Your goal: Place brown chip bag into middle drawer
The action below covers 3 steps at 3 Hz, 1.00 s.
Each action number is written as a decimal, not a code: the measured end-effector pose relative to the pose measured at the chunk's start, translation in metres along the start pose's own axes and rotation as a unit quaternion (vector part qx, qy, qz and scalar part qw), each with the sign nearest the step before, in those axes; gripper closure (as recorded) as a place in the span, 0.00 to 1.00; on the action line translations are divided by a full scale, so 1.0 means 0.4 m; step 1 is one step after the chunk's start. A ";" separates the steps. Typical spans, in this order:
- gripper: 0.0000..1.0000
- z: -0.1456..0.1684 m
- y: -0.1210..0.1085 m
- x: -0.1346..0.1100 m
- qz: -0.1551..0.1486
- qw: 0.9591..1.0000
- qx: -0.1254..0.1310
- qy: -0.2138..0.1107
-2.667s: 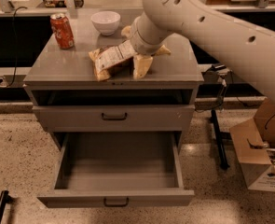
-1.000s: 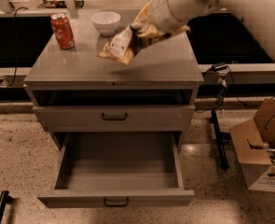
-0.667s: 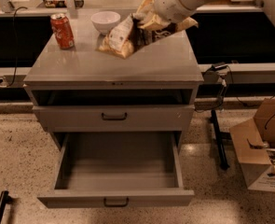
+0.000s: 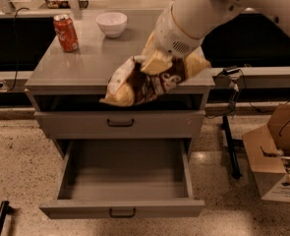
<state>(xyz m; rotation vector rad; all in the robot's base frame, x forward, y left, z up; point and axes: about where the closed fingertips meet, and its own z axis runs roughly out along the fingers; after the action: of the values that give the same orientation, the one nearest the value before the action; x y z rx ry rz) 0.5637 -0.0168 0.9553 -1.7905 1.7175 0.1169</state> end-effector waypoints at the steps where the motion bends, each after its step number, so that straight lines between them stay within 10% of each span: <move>1: 1.00 0.038 0.129 0.007 0.048 0.995 -0.088 0.016; 3: 1.00 0.076 0.141 0.035 0.080 0.991 -0.109 -0.011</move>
Offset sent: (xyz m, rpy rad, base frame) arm -0.0335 0.0073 -0.0272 -0.0145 0.1654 -0.0040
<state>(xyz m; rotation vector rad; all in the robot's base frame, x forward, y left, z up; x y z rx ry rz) 0.5247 -0.0101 0.9030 -1.7934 1.8919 0.4066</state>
